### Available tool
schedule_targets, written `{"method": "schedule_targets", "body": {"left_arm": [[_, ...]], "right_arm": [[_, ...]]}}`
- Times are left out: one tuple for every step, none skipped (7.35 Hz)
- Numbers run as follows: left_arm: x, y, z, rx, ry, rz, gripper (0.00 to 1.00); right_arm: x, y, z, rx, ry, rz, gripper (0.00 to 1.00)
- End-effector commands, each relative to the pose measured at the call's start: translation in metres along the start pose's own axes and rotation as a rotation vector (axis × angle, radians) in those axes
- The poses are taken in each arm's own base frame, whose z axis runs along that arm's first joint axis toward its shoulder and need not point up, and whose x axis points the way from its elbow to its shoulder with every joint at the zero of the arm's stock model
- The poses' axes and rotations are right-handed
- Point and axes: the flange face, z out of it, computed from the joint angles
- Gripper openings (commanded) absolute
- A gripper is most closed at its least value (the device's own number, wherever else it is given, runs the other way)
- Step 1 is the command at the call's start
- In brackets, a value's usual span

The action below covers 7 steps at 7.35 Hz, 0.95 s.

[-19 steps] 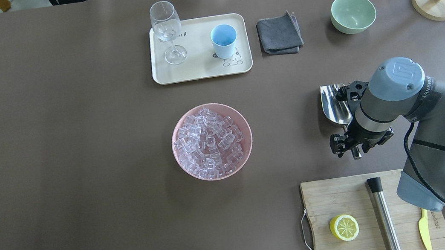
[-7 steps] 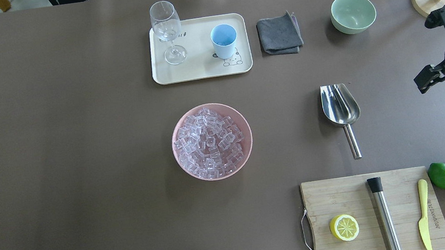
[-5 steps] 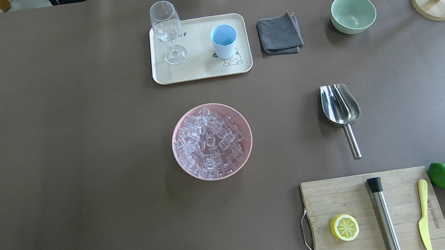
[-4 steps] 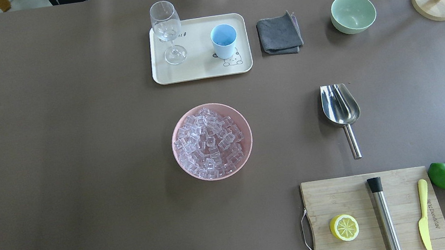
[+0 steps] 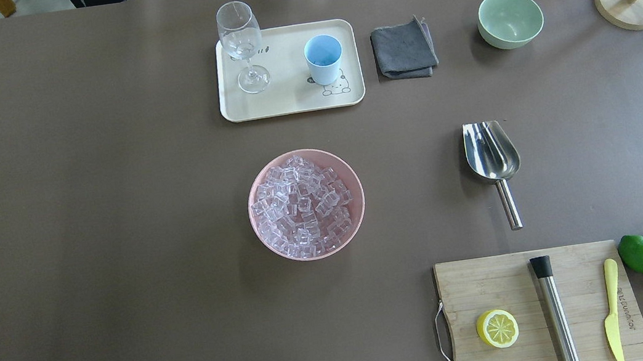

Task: Put ice in cup with scoop

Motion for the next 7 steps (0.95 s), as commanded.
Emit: {"method": "schedule_targets", "body": {"left_arm": [[-0.001,0.0,0.001,-0.001,0.0,0.0,0.98],[-0.001,0.0,0.001,-0.001,0.0,-0.001,0.98],[-0.001,0.0,0.001,-0.001,0.0,0.0,0.98],[-0.001,0.0,0.001,-0.001,0.0,-0.001,0.98],[-0.001,0.0,0.001,-0.001,0.0,0.0,0.98],[-0.001,0.0,0.001,-0.001,0.0,-0.001,0.98],[-0.001,0.0,0.001,-0.001,0.0,-0.001,0.98]], "right_arm": [[0.06,0.039,0.036,0.006,-0.045,0.031,1.0],[0.072,0.04,0.055,0.033,-0.078,0.019,1.0],[0.078,0.041,0.061,0.053,-0.073,0.003,1.0],[0.078,0.041,0.061,0.053,-0.073,0.028,1.0],[0.074,0.039,0.057,0.059,-0.074,0.064,1.0],[0.074,0.04,0.057,0.061,-0.075,0.068,1.0],[0.07,0.038,0.052,0.068,-0.072,0.061,1.0]]}}
